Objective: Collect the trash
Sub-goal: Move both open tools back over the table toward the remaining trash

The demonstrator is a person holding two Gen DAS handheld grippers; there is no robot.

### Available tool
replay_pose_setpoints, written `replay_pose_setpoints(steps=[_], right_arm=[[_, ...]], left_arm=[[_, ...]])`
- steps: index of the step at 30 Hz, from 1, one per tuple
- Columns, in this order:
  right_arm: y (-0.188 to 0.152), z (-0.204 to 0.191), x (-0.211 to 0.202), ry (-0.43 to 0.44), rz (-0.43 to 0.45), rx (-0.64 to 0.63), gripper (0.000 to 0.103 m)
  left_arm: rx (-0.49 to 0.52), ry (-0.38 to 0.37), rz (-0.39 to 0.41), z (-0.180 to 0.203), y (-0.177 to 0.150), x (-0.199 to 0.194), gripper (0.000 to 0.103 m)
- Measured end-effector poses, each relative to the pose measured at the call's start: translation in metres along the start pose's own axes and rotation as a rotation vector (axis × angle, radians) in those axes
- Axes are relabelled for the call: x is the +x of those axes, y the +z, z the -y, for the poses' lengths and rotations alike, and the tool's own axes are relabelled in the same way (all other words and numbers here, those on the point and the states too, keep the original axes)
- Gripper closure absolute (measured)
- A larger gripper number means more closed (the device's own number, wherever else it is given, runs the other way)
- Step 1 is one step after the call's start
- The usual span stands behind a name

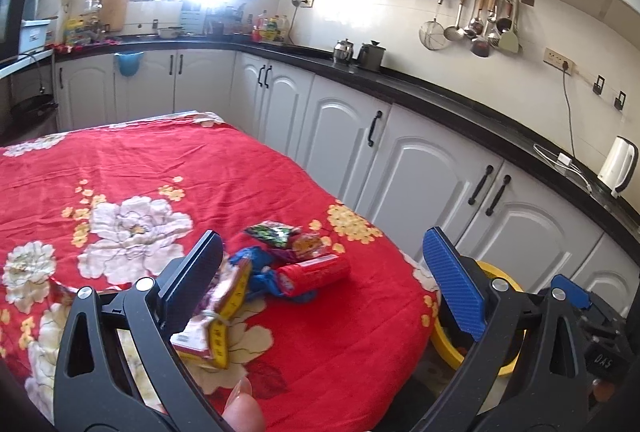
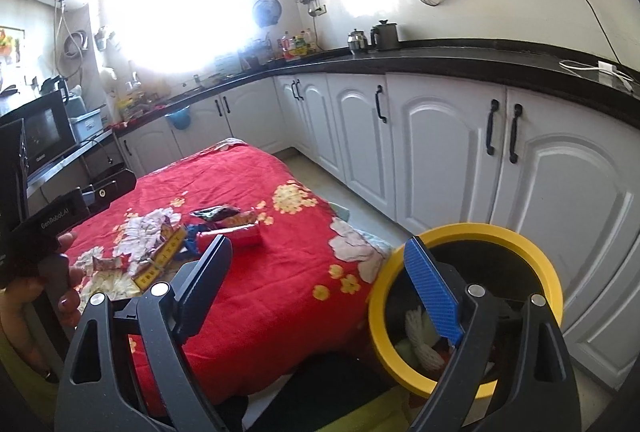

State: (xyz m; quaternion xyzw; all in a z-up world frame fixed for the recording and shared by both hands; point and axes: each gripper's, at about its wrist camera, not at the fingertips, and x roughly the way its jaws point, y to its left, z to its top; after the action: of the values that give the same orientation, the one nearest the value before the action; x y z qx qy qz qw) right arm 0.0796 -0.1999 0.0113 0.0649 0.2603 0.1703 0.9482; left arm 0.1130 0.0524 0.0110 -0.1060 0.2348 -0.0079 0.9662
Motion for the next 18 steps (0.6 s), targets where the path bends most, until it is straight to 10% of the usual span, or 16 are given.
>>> replay_pose_setpoints(steps=[18], right_arm=[[0.016,-0.048,0.037,0.062,-0.013,-0.033,0.018]], left_arm=[[0.022,0.065,0.006,-0.040,0.007,-0.007,0.011]])
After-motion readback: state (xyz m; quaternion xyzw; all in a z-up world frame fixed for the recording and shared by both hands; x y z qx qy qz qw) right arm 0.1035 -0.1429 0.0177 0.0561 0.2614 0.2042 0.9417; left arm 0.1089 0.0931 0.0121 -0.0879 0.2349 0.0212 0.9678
